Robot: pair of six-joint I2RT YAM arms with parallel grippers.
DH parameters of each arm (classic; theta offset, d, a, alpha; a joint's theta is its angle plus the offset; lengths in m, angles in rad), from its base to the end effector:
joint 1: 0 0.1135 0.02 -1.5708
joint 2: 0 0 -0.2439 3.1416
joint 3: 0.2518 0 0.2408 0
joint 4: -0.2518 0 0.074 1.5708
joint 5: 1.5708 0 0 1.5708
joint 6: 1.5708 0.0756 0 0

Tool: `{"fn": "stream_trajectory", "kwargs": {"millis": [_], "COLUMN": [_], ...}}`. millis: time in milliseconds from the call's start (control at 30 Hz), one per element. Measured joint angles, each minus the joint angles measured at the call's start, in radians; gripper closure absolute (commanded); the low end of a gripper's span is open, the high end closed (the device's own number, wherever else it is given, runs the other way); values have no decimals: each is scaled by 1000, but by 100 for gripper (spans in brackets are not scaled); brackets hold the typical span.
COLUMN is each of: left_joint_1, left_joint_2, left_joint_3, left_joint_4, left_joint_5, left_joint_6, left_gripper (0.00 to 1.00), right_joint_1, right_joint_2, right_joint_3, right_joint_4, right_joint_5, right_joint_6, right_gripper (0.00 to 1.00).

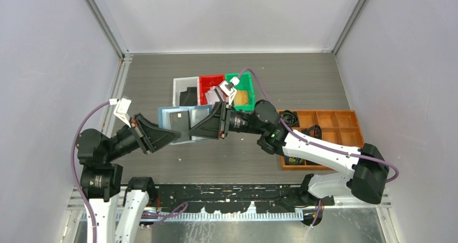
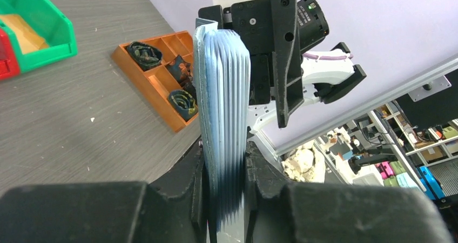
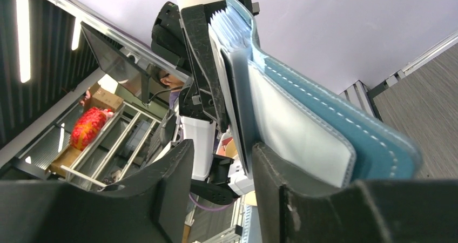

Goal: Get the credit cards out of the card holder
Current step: Remove the credit card from the card holder.

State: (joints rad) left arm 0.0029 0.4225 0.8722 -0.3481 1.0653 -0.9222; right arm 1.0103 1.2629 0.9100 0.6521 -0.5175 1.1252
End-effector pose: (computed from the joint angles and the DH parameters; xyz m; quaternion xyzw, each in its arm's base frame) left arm 0.0917 -0.0659 0.3801 0.0796 0.6849 -0.5887 0.4219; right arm 0.1380 0.2902 0.3628 -0.1726 0.5849 0.7547 0.2419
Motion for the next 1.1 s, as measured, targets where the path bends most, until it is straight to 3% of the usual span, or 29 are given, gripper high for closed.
{"fn": "stream_trajectory", "kwargs": {"millis": [167, 367, 533, 600, 733, 933, 1100], "left_joint_1": [-1, 0, 4, 4, 4, -3, -4], "left_joint_2": [-10, -10, -10, -10, -6, 5, 30], "left_joint_3": [0, 3, 3, 3, 5, 6, 7], "left_joint_4": [17, 37, 34, 33, 16, 3, 10], "left_joint_5": [1, -18, -35, -38, -40, -44, -43], "left_joint_6": [-13, -13, -5, -5, -6, -47, -77], "left_gripper": [96, 92, 89, 86, 68, 78, 77], "right_joint_1": [1, -2, -4, -4, -3, 5, 5], "right_joint_2": [1, 30, 40, 39, 32, 22, 22], "right_joint_3": [2, 23, 29, 28, 1, -53, -77], "right_joint_4": [6, -1, -3, 0, 31, 99, 145], "right_joint_5": [8, 11, 34, 39, 56, 103, 134], "right_joint_6": [0, 4, 5, 1, 0, 11, 22], "right_gripper": [54, 84, 99, 99, 99, 99, 99]}}
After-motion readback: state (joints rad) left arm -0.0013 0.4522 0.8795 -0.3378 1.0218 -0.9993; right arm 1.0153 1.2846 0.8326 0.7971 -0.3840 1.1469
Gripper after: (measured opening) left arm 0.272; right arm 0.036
